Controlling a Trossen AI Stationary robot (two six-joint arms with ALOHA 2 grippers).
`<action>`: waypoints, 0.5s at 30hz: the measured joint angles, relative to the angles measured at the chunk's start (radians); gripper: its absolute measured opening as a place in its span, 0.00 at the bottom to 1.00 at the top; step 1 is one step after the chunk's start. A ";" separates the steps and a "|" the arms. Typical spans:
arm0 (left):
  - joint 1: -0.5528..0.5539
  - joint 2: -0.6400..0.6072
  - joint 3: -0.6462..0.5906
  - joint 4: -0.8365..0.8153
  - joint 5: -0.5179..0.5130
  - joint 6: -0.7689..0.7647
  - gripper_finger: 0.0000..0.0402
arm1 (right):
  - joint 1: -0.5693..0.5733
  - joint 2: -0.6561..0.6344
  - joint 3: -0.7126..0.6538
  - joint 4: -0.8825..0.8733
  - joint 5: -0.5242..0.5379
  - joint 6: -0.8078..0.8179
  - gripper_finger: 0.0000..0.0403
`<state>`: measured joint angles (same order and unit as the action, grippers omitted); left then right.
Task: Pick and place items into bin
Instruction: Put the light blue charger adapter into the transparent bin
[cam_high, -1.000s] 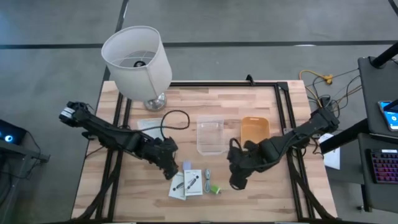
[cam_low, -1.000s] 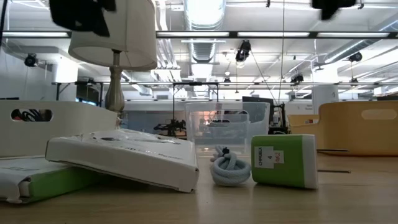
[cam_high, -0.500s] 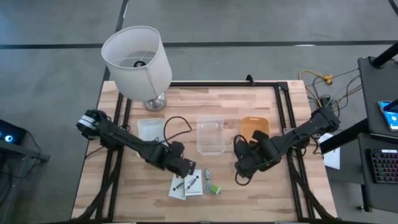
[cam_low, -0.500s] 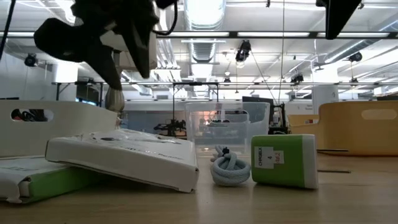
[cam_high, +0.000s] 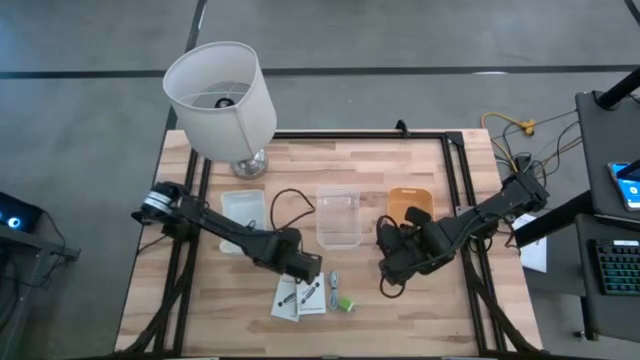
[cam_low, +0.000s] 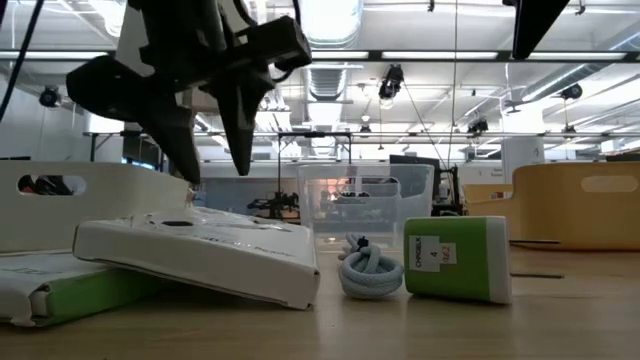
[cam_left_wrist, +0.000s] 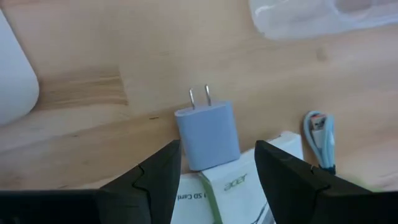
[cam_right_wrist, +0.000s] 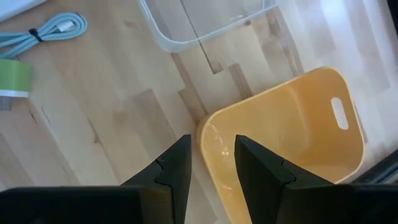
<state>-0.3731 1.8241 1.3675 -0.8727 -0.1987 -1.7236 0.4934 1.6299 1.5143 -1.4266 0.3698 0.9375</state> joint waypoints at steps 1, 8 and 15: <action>0.002 0.006 0.000 -0.001 0.002 0.002 0.47 | 0.000 0.000 0.000 0.000 0.000 0.000 0.28; 0.017 0.027 -0.003 0.012 0.029 0.002 0.47 | 0.000 0.000 0.000 0.002 0.011 0.002 0.27; 0.019 0.063 -0.012 0.044 0.063 0.002 0.47 | 0.000 0.000 -0.001 0.004 0.026 -0.004 0.27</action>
<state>-0.3542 1.8874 1.3559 -0.8289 -0.1352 -1.7214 0.4934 1.6299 1.5131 -1.4227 0.3962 0.9332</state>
